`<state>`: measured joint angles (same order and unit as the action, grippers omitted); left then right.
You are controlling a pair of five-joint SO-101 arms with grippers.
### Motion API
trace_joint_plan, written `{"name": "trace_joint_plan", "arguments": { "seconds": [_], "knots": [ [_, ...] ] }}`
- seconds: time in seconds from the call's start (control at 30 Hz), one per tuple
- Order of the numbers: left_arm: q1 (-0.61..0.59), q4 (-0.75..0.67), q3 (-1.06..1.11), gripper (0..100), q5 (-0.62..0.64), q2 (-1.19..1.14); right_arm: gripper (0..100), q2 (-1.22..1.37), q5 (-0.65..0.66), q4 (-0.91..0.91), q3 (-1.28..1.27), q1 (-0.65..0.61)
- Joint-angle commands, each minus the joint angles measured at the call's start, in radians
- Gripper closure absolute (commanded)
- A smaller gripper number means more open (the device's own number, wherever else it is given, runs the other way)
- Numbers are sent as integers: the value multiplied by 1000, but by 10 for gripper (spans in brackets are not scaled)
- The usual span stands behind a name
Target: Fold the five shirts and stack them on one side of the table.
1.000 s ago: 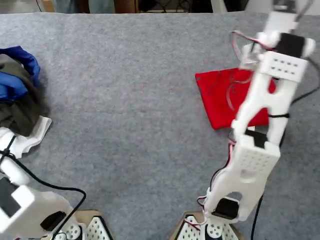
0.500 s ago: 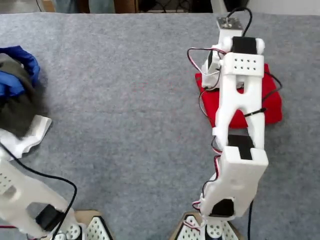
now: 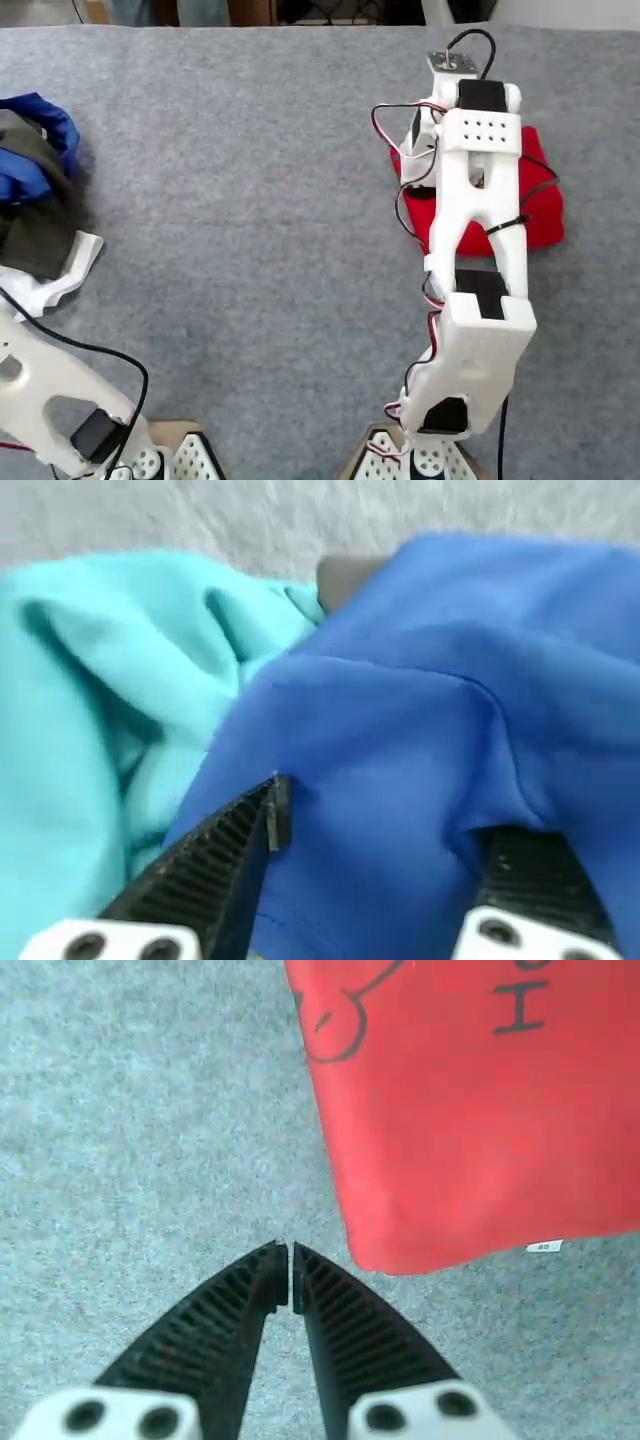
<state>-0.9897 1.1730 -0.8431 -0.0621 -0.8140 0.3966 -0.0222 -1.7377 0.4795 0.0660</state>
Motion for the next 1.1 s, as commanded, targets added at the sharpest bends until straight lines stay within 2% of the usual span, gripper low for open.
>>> {"name": "trace_joint_plan", "arguments": {
  "seconds": [0.0,0.23,0.4,0.53,0.63,0.87,0.97,1.07],
  "knots": [
    [18,32,-90,734,12,-12,983,-65,-8,-9,2,-6],
    [35,209,-312,976,8,-14,983,-65,-8,-9,2,-9],
    [77,362,-490,971,5,-6,983,-65,-8,-20,2,-8],
    [137,575,-722,971,-6,-6,983,-67,-57,-26,-12,-11],
    [171,589,-831,971,-66,3,983,-96,-64,-26,-71,-18],
    [217,591,-654,971,-80,307,983,-251,-64,-3,-317,-21],
    [271,591,-483,971,-78,499,983,-318,-63,43,-426,-18],
    [384,591,-236,971,-78,729,983,-384,-60,89,-519,-18]
  ]
}}
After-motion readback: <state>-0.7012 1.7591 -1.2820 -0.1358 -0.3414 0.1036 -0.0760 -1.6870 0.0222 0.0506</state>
